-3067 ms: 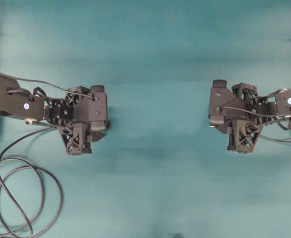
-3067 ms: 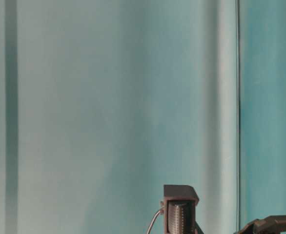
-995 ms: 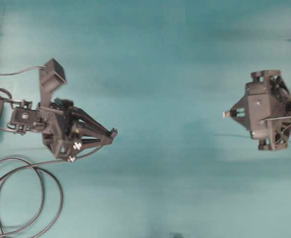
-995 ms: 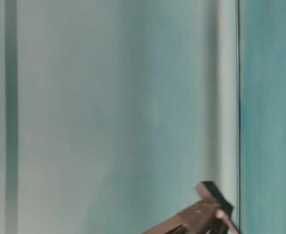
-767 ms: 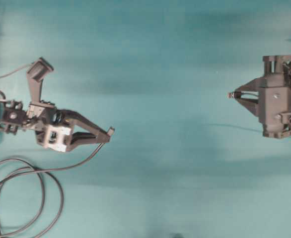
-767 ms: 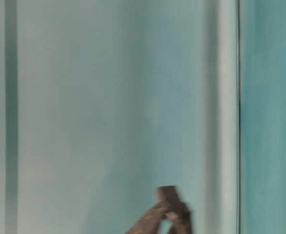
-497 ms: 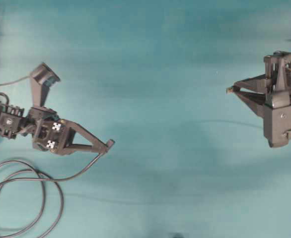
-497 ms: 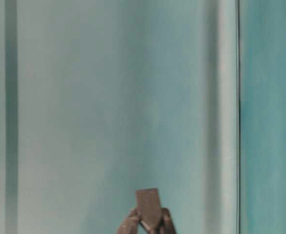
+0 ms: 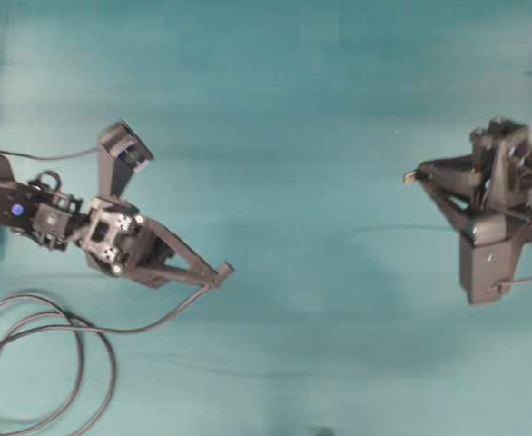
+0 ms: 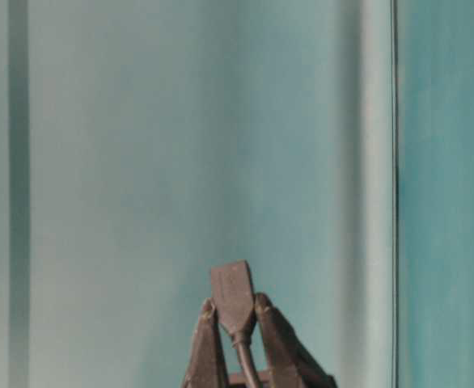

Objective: Insert the USB using both arms.
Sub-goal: 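Lift both connectors and rotate them to face each other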

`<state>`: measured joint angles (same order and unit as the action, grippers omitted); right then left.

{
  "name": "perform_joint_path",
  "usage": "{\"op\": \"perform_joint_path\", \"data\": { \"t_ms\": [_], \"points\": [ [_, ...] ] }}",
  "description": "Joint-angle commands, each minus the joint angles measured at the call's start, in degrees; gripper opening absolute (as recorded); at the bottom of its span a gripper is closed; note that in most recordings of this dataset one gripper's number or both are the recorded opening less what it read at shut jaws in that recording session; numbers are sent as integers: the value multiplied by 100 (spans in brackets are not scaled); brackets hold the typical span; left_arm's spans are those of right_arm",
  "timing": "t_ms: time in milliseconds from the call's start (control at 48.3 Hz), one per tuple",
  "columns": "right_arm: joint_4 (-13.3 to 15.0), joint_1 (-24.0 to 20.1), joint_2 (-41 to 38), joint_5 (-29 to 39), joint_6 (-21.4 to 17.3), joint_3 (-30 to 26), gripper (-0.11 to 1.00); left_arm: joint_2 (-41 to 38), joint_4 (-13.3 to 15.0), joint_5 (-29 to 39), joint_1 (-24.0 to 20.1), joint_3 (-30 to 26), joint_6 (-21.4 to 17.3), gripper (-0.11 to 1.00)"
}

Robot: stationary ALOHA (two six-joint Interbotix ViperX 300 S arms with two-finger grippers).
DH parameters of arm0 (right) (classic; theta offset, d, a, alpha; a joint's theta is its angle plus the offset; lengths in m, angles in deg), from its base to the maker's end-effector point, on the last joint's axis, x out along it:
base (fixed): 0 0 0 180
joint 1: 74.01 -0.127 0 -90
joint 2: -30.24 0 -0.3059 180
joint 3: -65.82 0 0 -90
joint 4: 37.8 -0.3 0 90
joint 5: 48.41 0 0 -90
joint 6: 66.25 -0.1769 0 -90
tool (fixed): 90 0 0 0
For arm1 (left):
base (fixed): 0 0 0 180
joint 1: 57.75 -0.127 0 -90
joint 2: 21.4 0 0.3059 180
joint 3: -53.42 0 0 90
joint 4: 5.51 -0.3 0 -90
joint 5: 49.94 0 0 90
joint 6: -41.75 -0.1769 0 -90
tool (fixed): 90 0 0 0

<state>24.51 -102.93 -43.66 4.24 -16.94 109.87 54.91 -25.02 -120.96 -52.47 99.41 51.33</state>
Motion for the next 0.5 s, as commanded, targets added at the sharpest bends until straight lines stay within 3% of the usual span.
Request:
{"op": "perform_joint_path", "data": {
  "t_ms": [0, 145, 477],
  "points": [
    [158, -18, -149, -26, -18, -299, 22, -105, -141, -176, -9, -176, 281, 22],
    [246, -18, -466, -255, -35, -554, 22, -334, -325, -290, -9, -290, 457, 22],
    [396, -220, -993, -510, 0, -1011, 22, -844, -396, -729, -9, -694, 738, 22]
  ]
}}
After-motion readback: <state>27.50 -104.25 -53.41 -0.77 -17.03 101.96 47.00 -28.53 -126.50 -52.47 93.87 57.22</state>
